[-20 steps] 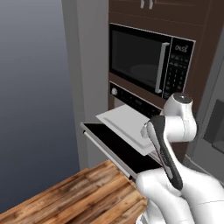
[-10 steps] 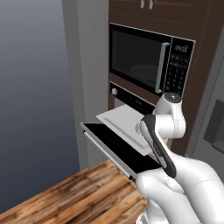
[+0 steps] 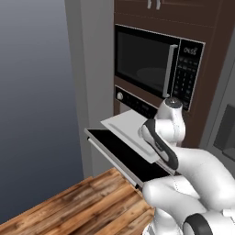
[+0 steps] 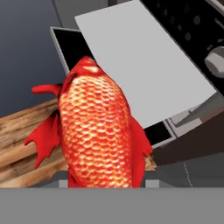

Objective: Place the fish on the top rack of the oven, and slide the tray back inside. Close the oven door.

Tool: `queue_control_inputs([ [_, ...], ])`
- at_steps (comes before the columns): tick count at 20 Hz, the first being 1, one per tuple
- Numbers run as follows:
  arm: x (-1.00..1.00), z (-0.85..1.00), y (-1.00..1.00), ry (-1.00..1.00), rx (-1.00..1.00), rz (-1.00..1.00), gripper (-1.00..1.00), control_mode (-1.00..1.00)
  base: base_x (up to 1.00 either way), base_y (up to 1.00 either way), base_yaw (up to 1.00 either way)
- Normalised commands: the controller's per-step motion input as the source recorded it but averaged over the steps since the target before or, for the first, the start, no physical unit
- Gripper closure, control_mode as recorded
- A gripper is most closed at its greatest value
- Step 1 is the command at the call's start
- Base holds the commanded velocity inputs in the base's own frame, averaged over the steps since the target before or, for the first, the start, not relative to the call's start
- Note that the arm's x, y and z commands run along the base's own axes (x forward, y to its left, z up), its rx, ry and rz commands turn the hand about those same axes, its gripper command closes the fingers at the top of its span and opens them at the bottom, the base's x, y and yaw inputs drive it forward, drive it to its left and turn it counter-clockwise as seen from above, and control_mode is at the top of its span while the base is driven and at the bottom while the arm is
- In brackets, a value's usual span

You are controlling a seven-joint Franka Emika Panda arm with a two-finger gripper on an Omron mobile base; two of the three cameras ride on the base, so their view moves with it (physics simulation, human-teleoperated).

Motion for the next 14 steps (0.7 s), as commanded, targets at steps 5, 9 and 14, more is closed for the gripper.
queue_control_inputs([
  [5,0.34,-0.3,0.0,0.0,0.0,0.0,1.0,-1.0,0.0,0.0,0.0],
  [9,0.14,-0.33,0.0,-0.06,0.0,0.0,1.0,-1.0,0.0,0.0,0.0],
  [14,0.09,-0.28,0.0,-0.05,0.0,0.0,1.0,-1.0,0.0,0.0,0.0],
])
